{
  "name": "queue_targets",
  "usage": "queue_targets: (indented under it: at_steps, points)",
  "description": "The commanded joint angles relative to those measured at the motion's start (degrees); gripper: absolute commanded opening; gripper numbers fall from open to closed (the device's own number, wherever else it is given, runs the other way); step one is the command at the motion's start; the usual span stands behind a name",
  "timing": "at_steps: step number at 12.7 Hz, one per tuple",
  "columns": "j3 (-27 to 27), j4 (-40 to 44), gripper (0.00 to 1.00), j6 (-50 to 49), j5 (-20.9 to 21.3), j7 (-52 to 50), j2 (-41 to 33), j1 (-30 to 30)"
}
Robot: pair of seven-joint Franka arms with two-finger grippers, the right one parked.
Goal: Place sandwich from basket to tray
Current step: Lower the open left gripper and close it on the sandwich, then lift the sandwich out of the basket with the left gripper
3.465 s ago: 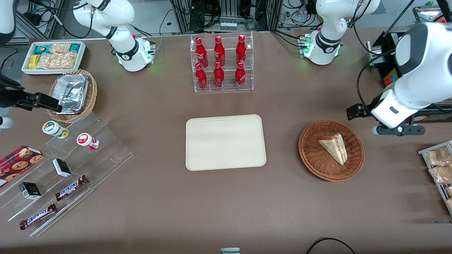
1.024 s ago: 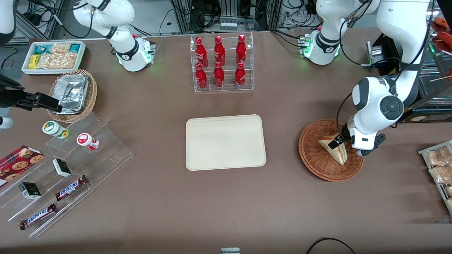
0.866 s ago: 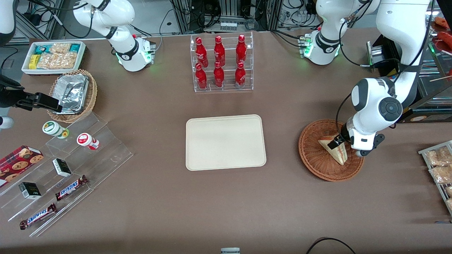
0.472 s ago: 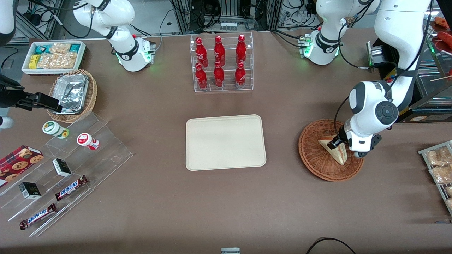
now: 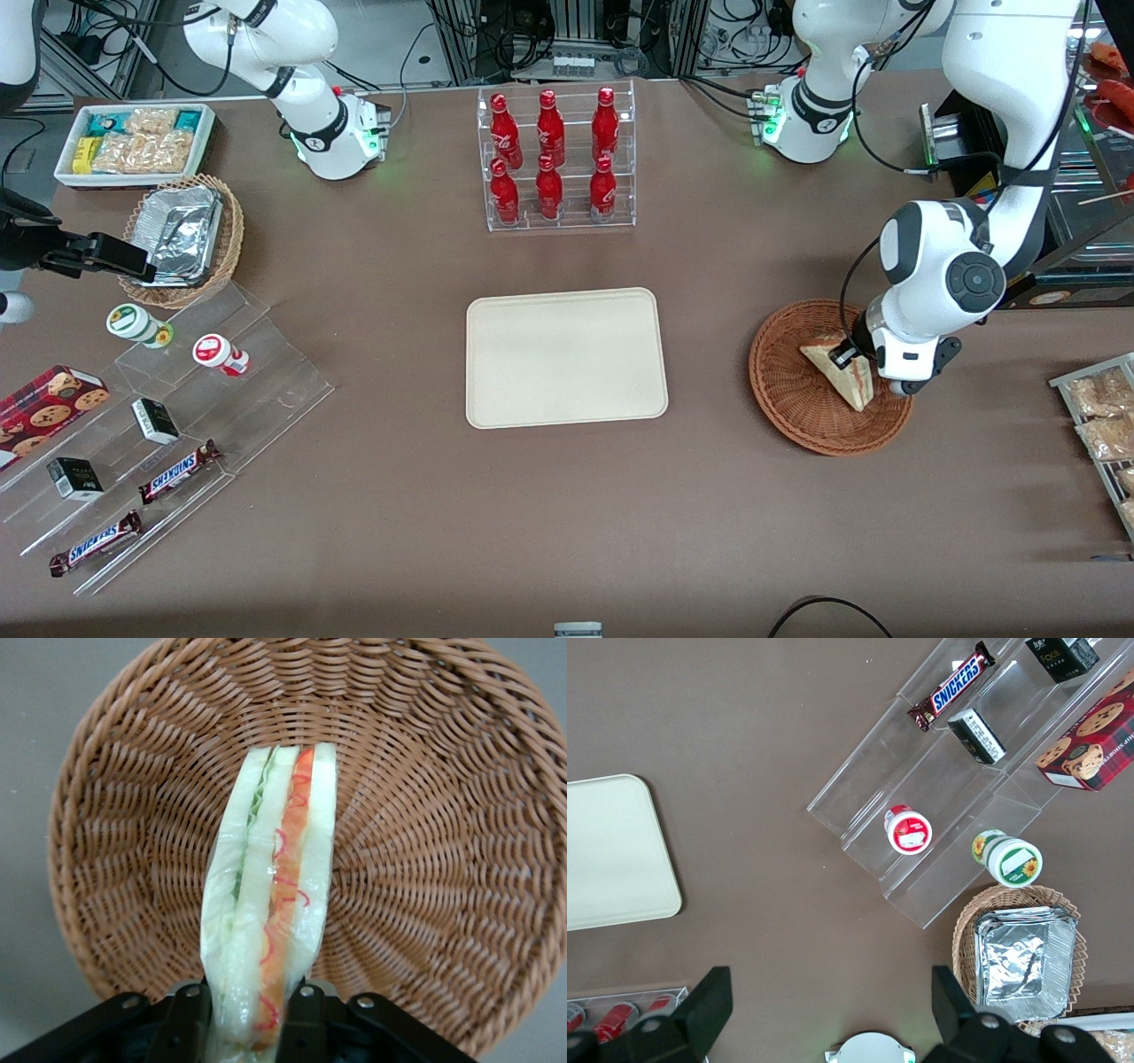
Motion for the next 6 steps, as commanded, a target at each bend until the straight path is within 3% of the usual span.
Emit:
queue_targets:
  at_steps: [1, 6]
  points:
    - [-1.5, 3.5, 0.0, -6.8, 1.1, 0.5, -2.1, -2.2]
    - [-2.2, 11.9, 0.0, -17.3, 0.4, 2.4, -1.4, -13.1]
